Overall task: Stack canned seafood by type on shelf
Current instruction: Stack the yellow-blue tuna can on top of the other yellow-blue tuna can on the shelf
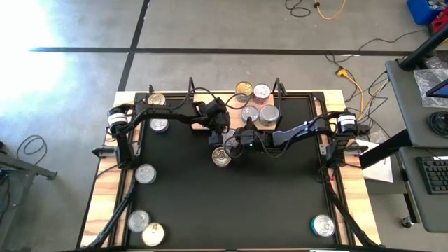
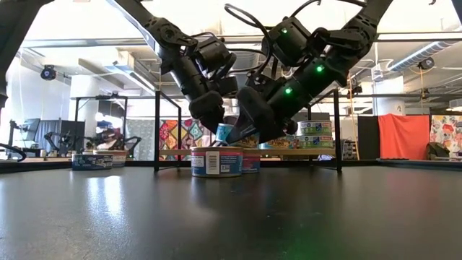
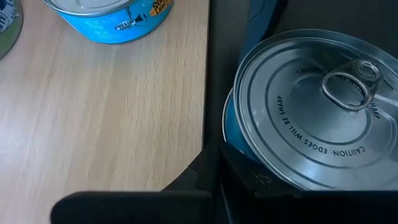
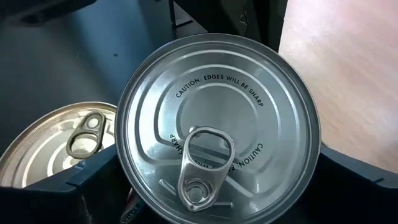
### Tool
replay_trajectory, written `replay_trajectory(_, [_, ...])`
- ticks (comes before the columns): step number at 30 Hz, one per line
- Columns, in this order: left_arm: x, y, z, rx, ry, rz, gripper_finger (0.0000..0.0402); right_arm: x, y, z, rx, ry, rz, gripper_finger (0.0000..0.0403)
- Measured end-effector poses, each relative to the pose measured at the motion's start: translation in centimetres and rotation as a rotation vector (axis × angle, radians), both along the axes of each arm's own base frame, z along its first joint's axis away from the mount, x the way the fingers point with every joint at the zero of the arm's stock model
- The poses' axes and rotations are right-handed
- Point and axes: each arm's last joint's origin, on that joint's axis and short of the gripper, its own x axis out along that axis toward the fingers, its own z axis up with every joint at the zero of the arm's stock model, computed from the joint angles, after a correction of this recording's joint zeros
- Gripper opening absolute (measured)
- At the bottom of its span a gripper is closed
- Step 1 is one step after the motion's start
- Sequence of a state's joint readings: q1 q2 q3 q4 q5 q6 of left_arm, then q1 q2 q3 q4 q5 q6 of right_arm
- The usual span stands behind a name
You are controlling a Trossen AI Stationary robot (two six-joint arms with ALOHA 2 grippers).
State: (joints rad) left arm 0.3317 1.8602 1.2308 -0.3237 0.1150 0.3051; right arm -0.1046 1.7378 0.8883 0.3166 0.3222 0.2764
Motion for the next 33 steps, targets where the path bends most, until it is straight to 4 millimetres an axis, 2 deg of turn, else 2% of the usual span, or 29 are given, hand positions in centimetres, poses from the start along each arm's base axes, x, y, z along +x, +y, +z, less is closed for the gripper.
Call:
replay_trajectory(10, [-0.3,0.0,0.4,-0.003,0.003,0.001,0.0000,0.0,0.1,0.1,0.016,0.017,-0.003,0.0363])
replay_trajectory(15, [-1.5,0.6,2.7,-0.011,-0.037,0.011,0.0000,0.1,0.2,0.8,0.064,-0.022,0.024,0.0363])
replay_trajectory(19, [-2.6,1.1,5.3,0.024,-0.108,0.016,0.0001,-0.3,0.4,1.2,0.075,0.018,0.028,0.0363])
replay_trajectory(25, [-3.6,0.9,7.6,0.065,-0.162,0.030,0.0001,-0.7,0.3,4.0,0.069,0.153,0.033,0.0363])
replay_trajectory(33, [-3.8,0.7,8.4,0.067,-0.198,0.046,0.0001,-1.3,-1.4,9.3,0.077,0.356,0.002,0.0364])
